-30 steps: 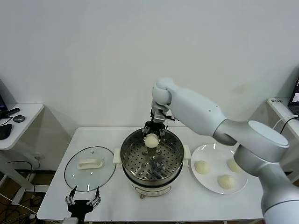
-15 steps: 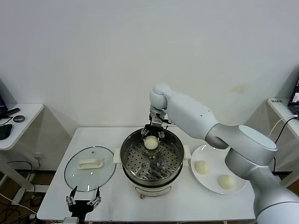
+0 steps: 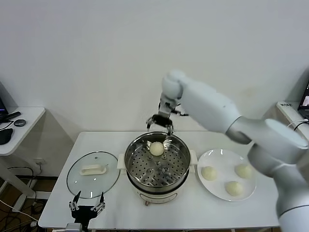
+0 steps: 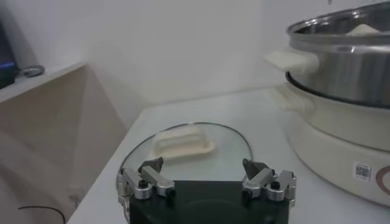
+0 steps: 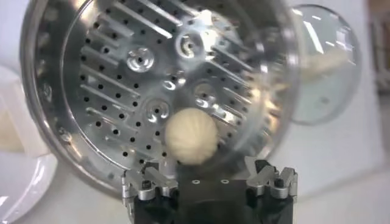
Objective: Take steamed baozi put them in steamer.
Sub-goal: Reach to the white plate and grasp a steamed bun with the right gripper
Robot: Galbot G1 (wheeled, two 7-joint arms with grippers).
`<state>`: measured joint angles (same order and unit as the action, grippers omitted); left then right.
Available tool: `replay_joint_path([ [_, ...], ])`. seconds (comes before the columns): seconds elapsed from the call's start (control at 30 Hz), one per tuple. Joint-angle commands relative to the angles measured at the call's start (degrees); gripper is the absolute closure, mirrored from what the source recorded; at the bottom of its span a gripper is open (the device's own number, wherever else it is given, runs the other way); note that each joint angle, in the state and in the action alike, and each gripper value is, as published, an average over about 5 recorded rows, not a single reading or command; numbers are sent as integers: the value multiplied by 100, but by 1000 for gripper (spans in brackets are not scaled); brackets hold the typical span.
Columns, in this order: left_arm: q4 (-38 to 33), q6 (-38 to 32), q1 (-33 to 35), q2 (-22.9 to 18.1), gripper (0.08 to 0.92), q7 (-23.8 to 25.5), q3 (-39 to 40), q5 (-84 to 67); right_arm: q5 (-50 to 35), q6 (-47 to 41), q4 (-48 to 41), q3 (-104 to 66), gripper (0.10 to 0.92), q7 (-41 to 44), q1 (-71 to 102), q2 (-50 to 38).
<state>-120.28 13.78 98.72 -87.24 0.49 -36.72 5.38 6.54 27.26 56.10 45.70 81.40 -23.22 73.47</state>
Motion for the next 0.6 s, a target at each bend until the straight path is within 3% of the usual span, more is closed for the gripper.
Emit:
replay_joint_path([
  [0.03, -18, 27, -31, 22, 177, 38, 9, 7, -2197, -4330, 1521, 675, 203, -250, -1360, -2360],
  [0.2, -93, 55, 0, 150, 177, 51, -56, -99, -2054, -5314, 2416, 822, 203, -253, -848, -3580],
  [0.33, -127, 71, 11, 222, 177, 60, -134, -205, -1390, -5769, 3119, 111, 203, -413, 620, -4411],
  [0.6, -143, 109, 76, 222, 177, 123, -159, -294, 578, -5282, 3081, -1893, 203, -531, 3334, -4340],
])
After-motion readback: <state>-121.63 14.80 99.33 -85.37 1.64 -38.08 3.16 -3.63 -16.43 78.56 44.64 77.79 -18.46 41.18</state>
